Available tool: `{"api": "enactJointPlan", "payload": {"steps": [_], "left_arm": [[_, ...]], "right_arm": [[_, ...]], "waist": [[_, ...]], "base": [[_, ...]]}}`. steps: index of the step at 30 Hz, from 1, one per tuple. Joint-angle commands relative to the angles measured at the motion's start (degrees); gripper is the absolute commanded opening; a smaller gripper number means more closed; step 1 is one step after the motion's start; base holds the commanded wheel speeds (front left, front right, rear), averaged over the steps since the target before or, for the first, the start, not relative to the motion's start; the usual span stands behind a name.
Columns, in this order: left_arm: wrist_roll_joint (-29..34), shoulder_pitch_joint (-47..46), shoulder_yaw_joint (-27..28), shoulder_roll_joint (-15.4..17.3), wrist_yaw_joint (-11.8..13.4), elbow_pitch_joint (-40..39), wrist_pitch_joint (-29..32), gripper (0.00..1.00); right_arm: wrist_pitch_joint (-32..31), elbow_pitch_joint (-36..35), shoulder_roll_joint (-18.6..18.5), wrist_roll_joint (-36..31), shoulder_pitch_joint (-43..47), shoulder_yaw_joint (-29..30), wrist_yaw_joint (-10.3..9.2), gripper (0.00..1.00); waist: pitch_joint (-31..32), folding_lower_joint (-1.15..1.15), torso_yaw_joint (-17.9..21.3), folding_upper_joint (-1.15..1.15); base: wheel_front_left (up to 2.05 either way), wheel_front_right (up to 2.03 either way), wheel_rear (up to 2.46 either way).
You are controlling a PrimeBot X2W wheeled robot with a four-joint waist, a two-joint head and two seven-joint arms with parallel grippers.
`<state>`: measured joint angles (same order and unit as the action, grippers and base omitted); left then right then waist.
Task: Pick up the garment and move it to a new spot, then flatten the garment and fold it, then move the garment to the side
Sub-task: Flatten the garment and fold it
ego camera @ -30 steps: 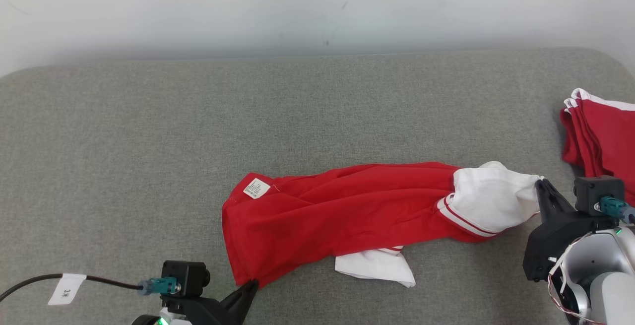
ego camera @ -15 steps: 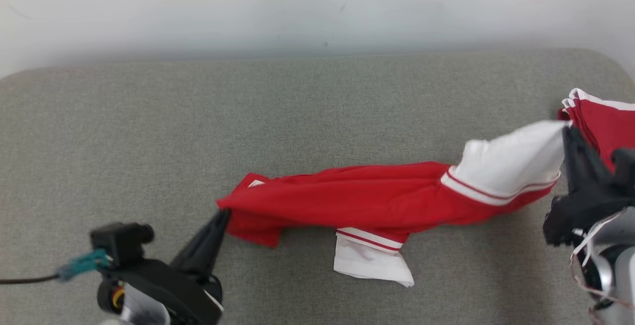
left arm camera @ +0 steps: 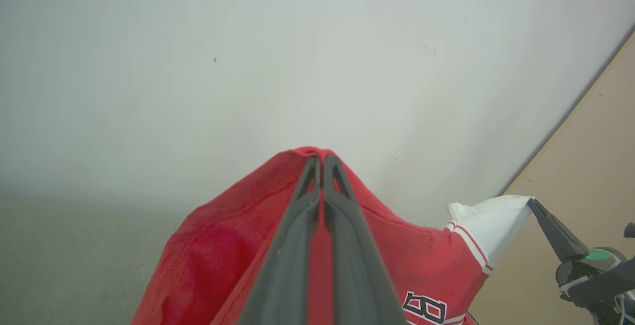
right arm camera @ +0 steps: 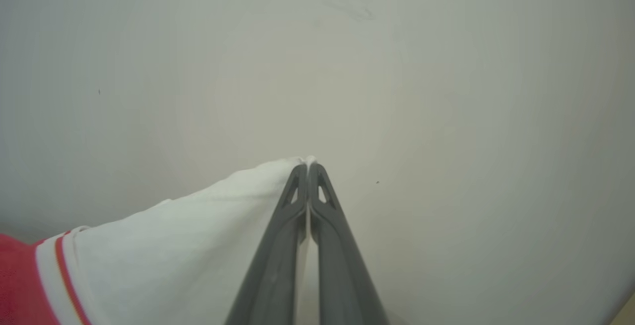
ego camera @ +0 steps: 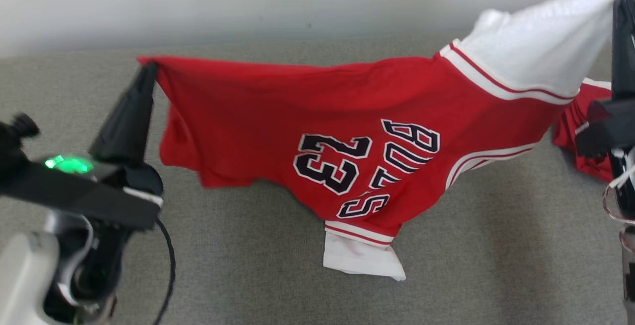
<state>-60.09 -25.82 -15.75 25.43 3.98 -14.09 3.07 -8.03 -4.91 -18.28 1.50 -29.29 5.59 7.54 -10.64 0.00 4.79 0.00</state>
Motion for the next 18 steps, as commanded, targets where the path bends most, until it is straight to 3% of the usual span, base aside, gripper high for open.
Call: {"api": "enactJointPlan", "payload": {"steps": [1,4,6,11,14,18], "left_arm": [[-0.6,-1.7,0.6,0.1,0.3,-0.3,0.5,0.00],[-1.7,-6.8,2.3,1.3,0.9,0.4,2.4,0.00],[-3.6,-11.6,2.5,1.4,-0.1,1.1,4.9,0.00],[-4.8,-26.9,4.1,3.4,1.2,6.3,10.8,0.00],[-2.3,-37.6,5.6,3.4,2.0,11.2,9.3,0.00],[0.8,-48.8,8.3,2.0,1.6,18.7,2.4,0.00]], "right_arm": [[0.0,0.1,-0.4,0.7,-1.5,-0.7,-0.13,0.00],[-0.4,1.2,-1.0,2.7,-5.9,-3.3,-0.13,0.00],[-1.2,2.6,-1.8,4.4,-10.0,-5.2,-0.13,0.00],[-2.0,9.7,-3.5,9.0,-23.4,-12.4,-0.13,0.00],[-0.1,15.3,-4.1,9.3,-32.7,-14.5,-0.14,0.00],[5.8,22.7,-2.3,6.2,-43.5,-13.6,-0.13,0.00]], "waist": [[-1.6,0.00,0.5,0.00],[-4.9,0.00,1.0,0.00],[-8.1,0.00,1.4,0.00],[-17.8,0.00,3.0,0.00],[-22.4,0.00,4.0,0.00],[-24.6,0.00,5.0,0.00]], "base": [[0.00,0.00,0.00],[0.00,0.00,0.00],[0.00,0.00,0.00],[0.00,0.00,0.00],[0.00,0.00,0.00],[0.00,0.00,0.00]]}}
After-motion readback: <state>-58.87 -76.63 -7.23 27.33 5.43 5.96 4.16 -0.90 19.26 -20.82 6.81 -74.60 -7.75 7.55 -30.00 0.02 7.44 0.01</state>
